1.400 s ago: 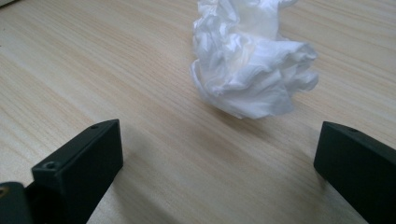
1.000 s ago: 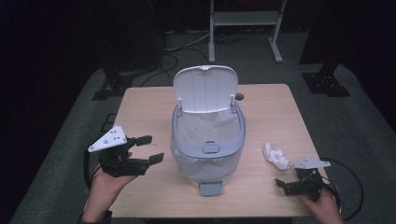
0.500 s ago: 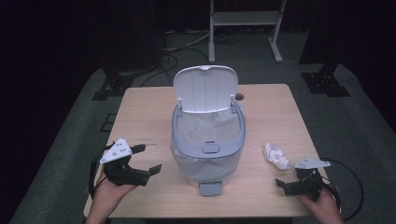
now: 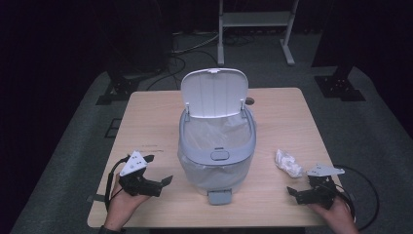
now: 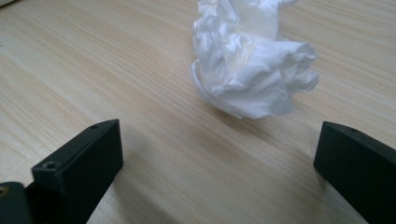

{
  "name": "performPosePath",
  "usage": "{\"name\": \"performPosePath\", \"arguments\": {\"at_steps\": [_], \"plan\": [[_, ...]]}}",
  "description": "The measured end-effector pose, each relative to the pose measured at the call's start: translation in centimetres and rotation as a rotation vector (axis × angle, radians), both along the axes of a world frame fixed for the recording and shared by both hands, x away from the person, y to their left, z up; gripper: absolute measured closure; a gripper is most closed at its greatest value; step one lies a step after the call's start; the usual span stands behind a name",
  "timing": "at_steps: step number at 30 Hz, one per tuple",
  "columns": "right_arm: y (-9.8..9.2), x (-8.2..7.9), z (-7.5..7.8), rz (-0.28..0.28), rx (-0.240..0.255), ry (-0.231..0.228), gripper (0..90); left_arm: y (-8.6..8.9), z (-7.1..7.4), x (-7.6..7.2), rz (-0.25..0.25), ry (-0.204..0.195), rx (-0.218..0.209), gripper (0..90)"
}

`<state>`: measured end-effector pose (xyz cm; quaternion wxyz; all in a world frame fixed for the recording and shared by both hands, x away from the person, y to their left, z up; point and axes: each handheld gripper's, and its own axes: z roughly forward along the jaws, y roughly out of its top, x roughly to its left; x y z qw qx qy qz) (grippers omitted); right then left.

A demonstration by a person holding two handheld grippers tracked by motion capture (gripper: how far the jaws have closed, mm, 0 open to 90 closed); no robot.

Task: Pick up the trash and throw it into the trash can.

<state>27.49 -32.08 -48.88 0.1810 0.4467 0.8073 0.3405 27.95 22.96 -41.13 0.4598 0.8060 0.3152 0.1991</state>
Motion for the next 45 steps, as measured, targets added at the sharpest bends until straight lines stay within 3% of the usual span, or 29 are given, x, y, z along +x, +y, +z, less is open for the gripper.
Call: {"name": "performPosePath", "arguments": {"at_steps": [3, 10, 20, 25, 36, 41, 45], "plan": [[0.0, 0.0, 0.0, 0.0, 0.0, 0.0, 0.2, -0.1, -1.0, 0.2, 0.006, 0.003, 0.023, 1.1], [0.0, 0.0, 0.0, -0.001, 0.002, 0.001, 0.2, 0.0, -3.0, 0.8, 0.015, 0.062, 0.075, 1.1], [0.0, 0.0, 0.0, -0.001, 0.001, 0.0, 0.2, 0.1, -4.6, 1.0, 0.02, 0.121, 0.103, 1.0], [0.0, 0.0, 0.0, 0.001, 0.001, 0.0, 0.2, 0.1, -5.5, 1.3, 0.023, 0.155, 0.14, 1.0], [0.0, 0.0, 0.0, 0.001, 0.002, 0.0, 0.2, 0.3, -7.0, 1.7, 0.022, 0.197, 0.175, 1.0], [0.0, -0.1, 0.0, 0.002, 0.002, -0.001, 0.3, 0.1, -7.2, 1.7, 0.008, 0.194, 0.175, 0.0], [0.1, 0.0, 0.3, -0.002, -0.018, 0.027, 0.5, 0.1, -7.2, 1.8, 0.005, 0.192, 0.172, 0.0]]}}
